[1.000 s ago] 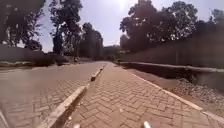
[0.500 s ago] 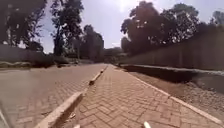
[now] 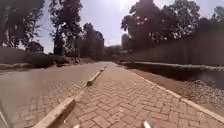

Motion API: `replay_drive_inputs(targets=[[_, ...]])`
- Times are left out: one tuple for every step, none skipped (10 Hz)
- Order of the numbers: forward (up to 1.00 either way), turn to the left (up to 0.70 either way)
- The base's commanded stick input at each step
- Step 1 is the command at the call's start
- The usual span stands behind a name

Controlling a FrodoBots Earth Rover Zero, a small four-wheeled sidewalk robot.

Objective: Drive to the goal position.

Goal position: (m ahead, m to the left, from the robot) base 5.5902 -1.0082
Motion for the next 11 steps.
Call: replay_drive_inputs(targets=[[0.7,0.0],[0.7,0.0],[0.7,0.0],[0.7,0.0],[0.7,0.0],[0.7,0.0],[0.7,0.0],[0.7,0.0],[0.7,0.0],[0.7,0.0],[0.7,0.0]])
